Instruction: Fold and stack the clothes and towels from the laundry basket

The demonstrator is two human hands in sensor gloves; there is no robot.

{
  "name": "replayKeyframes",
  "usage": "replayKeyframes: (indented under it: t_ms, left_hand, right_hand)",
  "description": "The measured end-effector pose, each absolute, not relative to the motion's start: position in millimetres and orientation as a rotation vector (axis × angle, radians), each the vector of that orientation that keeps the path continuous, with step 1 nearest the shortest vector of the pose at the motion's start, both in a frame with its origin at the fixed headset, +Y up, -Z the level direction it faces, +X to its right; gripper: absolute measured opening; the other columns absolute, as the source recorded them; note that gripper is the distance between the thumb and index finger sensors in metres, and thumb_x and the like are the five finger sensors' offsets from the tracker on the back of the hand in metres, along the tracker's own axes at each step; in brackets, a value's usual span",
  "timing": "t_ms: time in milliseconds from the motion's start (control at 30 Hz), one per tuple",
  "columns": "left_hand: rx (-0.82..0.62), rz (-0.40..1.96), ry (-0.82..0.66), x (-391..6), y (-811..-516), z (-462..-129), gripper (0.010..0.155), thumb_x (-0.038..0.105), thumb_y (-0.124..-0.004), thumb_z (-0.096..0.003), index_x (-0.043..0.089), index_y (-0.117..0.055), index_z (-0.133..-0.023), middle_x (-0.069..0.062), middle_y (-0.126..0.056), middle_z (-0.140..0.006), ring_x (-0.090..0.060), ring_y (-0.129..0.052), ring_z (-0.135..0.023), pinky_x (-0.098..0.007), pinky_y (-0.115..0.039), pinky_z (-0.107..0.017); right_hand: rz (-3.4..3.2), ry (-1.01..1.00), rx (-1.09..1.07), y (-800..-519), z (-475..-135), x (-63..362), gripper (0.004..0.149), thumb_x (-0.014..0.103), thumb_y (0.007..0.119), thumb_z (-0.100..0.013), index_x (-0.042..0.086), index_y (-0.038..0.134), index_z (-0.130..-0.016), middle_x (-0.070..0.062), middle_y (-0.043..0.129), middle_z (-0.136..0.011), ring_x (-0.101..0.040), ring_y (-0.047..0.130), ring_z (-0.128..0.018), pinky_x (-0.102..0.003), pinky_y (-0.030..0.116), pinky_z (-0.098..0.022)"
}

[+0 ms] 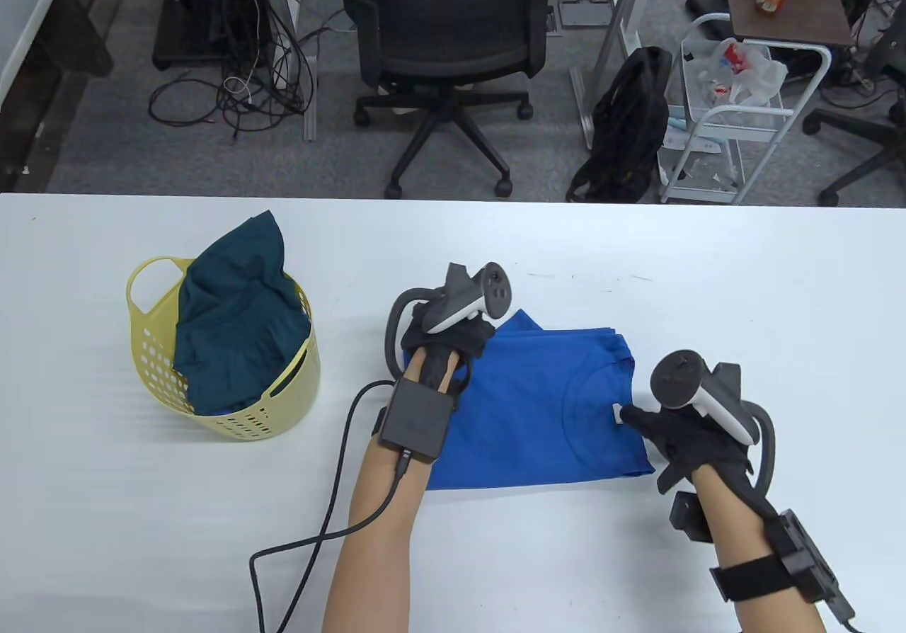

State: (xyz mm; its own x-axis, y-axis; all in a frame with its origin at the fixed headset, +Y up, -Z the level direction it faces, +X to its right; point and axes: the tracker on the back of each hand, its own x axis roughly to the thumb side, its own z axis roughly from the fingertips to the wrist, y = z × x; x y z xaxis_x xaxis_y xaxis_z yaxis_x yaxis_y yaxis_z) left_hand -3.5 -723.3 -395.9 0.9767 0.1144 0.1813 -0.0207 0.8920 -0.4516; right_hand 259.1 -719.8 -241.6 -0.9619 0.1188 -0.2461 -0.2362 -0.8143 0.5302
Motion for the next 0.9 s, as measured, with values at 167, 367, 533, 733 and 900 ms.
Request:
replayKeyframes:
  t_ms: [167, 367, 533, 733, 900]
  left_hand:
    - [-0.591, 0.078, -0.243, 30.0, -748.6, -408.9, 0.102, 0.044, -0.084, -0.0510, 0.023, -0.014, -0.122, -0.015, -0.028, -0.132, -0.047, -0.054, -0.116, -0.066, -0.062, -0.077]
    - [-0.612, -0.152, -0.247, 48.7, -770.8, -404.4, 0.114, 0.047, -0.089, -0.0431, 0.015, -0.013, -0.121, -0.015, -0.036, -0.128, -0.038, -0.053, -0.111, -0.060, -0.070, -0.075]
    - [-0.614, -0.244, -0.247, 59.1, -769.0, -391.6, 0.094, 0.044, -0.086, -0.0462, 0.007, -0.041, -0.120, -0.006, -0.075, -0.101, -0.018, -0.090, -0.083, -0.050, -0.083, -0.068]
    - [-0.688, -0.140, -0.289, 45.9, -767.0, -384.5, 0.048, 0.052, -0.084, -0.0510, 0.037, -0.075, -0.095, -0.011, -0.066, -0.112, -0.031, -0.078, -0.097, -0.056, -0.078, -0.070]
    - [-0.696, 0.211, -0.247, 17.2, -757.4, -386.4, 0.054, 0.049, -0.078, -0.0565, 0.029, -0.063, -0.104, -0.013, -0.082, -0.108, -0.033, -0.093, -0.090, -0.049, -0.084, -0.067]
  right_hand:
    - [2.832, 0.923, -0.373, -746.3, -227.9, 243.2, 0.107, 0.058, 0.062, -0.064, -0.028, 0.023, -0.114, -0.056, 0.040, -0.108, -0.065, 0.067, -0.087, -0.070, 0.070, -0.058]
    - [2.950, 0.907, -0.521, -769.5, -234.6, 222.9, 0.110, 0.055, 0.072, -0.055, -0.030, 0.031, -0.111, -0.052, 0.050, -0.101, -0.053, 0.076, -0.079, -0.065, 0.076, -0.056]
    - [2.810, 0.756, -0.594, -766.6, -237.0, 223.6, 0.098, 0.043, 0.086, -0.050, -0.026, 0.046, -0.107, -0.026, 0.076, -0.084, -0.018, 0.094, -0.058, -0.045, 0.088, -0.050]
    - [2.400, 0.734, -0.477, -756.3, -231.8, 243.8, 0.041, 0.030, 0.081, -0.060, 0.009, 0.072, -0.095, -0.018, 0.071, -0.088, -0.027, 0.084, -0.067, -0.063, 0.072, -0.061]
    - [1.698, 0.416, -0.467, -759.8, -219.1, 279.7, 0.047, 0.027, 0.061, -0.068, -0.002, 0.050, -0.103, -0.040, 0.062, -0.103, -0.050, 0.085, -0.083, -0.063, 0.080, -0.057]
